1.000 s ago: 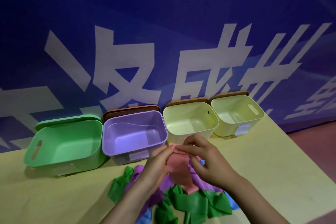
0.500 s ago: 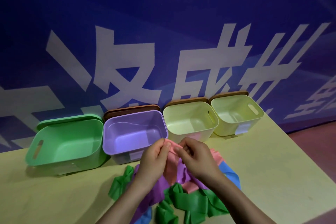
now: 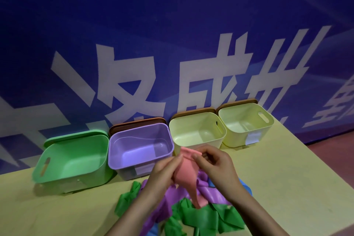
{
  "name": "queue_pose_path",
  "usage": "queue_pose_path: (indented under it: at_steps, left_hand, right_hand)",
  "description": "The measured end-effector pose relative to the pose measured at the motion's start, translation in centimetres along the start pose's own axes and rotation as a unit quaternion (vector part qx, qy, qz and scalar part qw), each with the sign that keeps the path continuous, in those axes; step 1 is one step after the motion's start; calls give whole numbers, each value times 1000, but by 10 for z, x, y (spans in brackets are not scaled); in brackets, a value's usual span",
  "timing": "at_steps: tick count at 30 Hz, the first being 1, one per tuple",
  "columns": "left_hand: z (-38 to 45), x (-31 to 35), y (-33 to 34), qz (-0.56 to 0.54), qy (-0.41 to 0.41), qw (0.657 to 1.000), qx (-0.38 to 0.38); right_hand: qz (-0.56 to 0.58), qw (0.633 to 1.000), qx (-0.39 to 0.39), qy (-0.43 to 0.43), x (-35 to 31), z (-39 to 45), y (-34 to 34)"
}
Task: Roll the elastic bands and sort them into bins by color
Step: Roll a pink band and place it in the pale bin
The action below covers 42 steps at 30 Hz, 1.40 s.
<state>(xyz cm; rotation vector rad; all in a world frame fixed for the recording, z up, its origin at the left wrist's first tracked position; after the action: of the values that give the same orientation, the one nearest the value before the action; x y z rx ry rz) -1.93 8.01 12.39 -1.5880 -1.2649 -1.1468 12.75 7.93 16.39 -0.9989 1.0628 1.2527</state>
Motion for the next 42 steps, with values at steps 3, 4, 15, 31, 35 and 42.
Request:
queue_pose_path:
  at_steps: [3,4,15,31,35,42]
  left_hand:
    - [-2,-5,8,-8,-15,1000,-2]
    - [-2,-6,8,-2,-16,1000,4]
    - [-14,9,32,-92,-13,995,-42]
    - [-15,23,13,153,111,981,37]
    - [-21,33,15,246,173,952,60]
    - [-23,33,11,212,180,956,90]
  right_hand:
    - [-64,995,-2,-73,-12,-10,-5]
    - [-91,990,-8,-105,-18,-13,-5]
    - [-288,904,-137,-285,-47,-32,0]
    - [14,998,-50,23,-11,-25,-3]
    - [40,999,-17,33,-7,-24,-5]
    - [103,994,9,41,-4,-24,-1]
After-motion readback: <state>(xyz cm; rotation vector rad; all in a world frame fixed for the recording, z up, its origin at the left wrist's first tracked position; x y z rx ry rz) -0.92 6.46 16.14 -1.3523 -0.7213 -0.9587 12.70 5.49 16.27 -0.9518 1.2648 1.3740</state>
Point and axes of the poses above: each hand's wrist, its own z-axis towards the middle knuckle, its own y-axis out of the palm, x = y × z, the point moved 9 cm from there along z, towards the middle knuckle, and after that the axes turned 14 degrees about z, right-handed, at the moved point
